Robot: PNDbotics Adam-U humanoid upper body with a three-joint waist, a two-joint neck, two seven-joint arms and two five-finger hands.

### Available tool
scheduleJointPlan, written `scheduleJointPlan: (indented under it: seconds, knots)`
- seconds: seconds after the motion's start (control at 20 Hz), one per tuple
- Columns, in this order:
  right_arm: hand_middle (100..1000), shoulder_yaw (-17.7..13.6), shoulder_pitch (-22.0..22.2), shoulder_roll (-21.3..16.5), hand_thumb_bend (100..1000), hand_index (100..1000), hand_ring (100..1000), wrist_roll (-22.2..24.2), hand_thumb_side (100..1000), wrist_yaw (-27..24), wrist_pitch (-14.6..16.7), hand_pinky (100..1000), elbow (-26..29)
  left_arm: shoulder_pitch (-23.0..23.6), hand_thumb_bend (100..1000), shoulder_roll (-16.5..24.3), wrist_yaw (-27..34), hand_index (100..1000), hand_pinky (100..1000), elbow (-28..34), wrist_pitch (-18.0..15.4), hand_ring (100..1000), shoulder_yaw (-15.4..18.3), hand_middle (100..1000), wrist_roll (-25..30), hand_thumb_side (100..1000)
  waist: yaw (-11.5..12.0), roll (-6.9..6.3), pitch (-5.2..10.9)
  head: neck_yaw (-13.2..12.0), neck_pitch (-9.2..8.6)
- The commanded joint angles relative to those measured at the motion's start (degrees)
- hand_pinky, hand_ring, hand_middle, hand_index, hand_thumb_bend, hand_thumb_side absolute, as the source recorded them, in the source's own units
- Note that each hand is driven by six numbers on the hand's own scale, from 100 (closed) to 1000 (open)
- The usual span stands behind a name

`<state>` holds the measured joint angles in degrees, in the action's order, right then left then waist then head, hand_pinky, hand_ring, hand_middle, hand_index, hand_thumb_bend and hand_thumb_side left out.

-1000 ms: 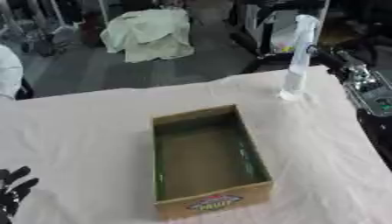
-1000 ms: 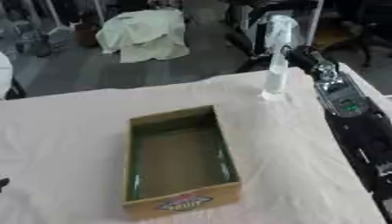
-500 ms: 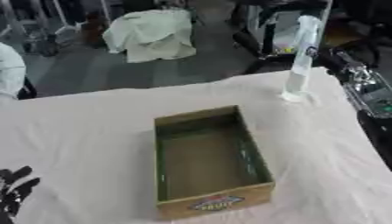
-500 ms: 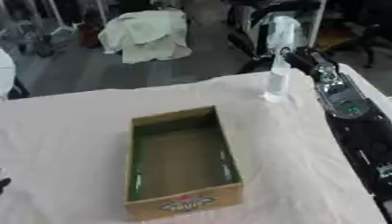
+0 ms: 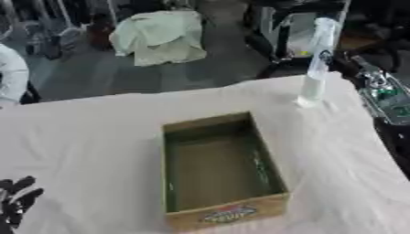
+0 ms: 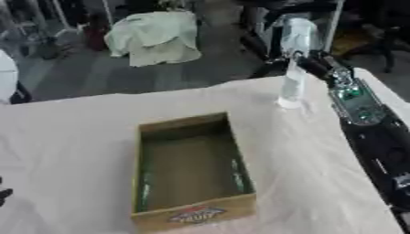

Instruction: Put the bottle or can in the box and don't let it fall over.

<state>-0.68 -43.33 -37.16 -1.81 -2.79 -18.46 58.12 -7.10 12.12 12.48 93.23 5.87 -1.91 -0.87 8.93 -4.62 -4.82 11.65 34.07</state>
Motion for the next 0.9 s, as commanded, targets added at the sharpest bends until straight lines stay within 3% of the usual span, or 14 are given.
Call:
scheduleJointPlan:
  seconds: [0.05, 0.9]
  knots:
    - [1000, -0.13, -1.55, -1.55, 100, 1000, 1000, -0.21, 618, 0.41, 0.04, 1000, 0.29, -0.67, 100, 0.44, -0.12, 776, 1000, 0.52, -0.05, 830, 0.11, 895, 0.21, 904, 0.17, 0.21, 0.44, -0.26, -0.75]
    - [1000, -0.09, -2.58, -3.01, 100, 1000, 1000, -0.52, 612, 1.2, -0.05, 1000, 0.11, -0.94, 100, 0.08, -0.31, 777, 1000, 0.61, -0.09, 830, 0.14, 896, 0.3, 907, 0.29, -0.06, -0.8, -0.13, -1.81]
